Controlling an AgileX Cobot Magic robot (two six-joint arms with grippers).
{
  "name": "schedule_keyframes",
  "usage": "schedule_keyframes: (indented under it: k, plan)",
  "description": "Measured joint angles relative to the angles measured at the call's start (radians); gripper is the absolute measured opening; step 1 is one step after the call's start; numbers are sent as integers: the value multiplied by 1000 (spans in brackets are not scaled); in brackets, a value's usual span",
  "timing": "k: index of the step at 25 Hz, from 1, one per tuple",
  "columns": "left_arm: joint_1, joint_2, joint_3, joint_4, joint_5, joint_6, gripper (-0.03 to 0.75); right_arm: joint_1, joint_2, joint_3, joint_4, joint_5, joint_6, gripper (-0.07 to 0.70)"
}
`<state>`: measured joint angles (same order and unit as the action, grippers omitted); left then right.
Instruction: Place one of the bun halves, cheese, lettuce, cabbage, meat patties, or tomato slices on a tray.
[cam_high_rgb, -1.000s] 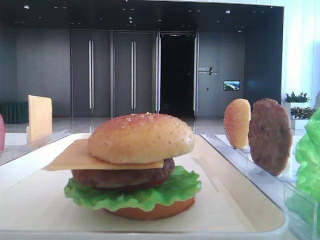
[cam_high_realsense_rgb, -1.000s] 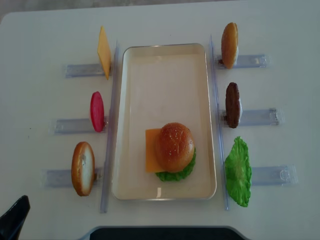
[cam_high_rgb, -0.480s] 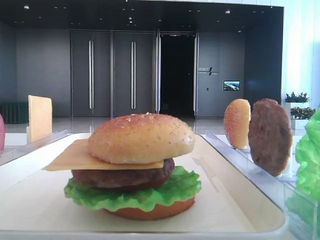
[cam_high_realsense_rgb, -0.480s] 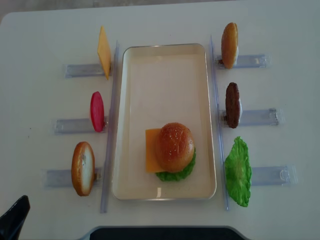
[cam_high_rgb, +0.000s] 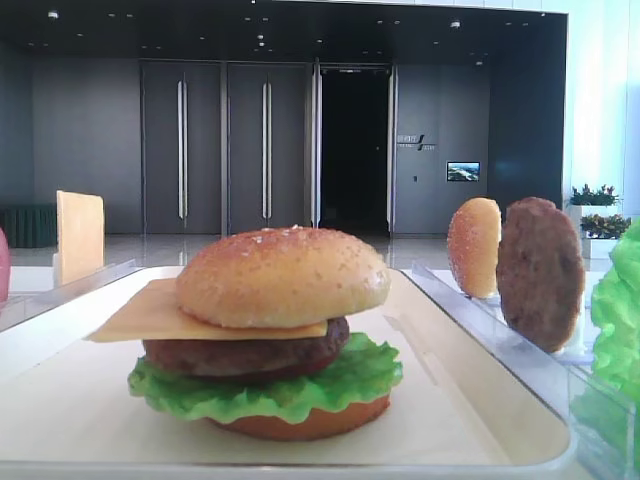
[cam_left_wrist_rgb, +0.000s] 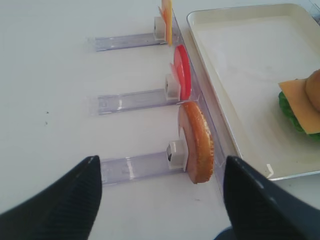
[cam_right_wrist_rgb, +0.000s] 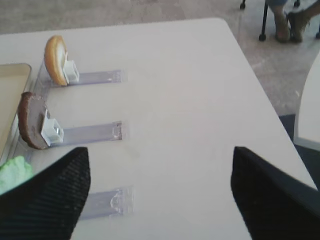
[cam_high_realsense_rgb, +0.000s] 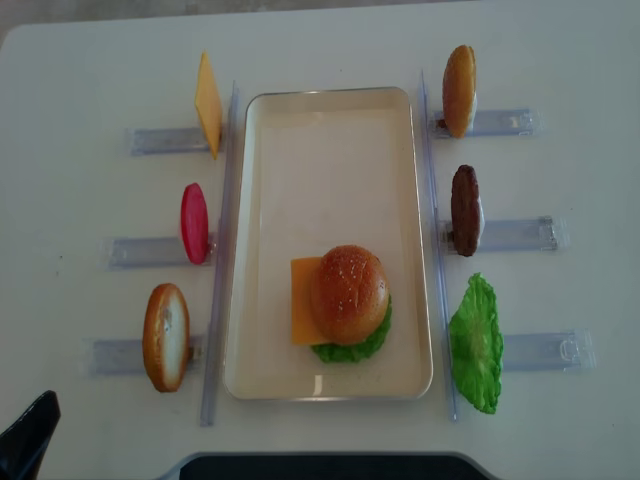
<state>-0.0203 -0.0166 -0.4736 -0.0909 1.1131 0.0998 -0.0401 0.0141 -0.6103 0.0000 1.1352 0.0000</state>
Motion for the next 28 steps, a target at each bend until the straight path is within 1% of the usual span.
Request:
schedule_keyframes:
  k: [7, 14, 17, 28]
  plan:
    - [0, 0, 0, 0, 0, 0, 576, 0, -22, 10, 20, 22, -31, 576]
    - [0, 0, 0, 0, 0, 0, 576, 0, -22, 110, 28, 20, -33, 576]
    - [0, 0, 0, 0, 0, 0, 576, 0, -22, 113, 28, 10, -34, 576]
    - [0, 0, 0, 0, 0, 0, 576, 0, -22, 113, 30, 6, -34, 576]
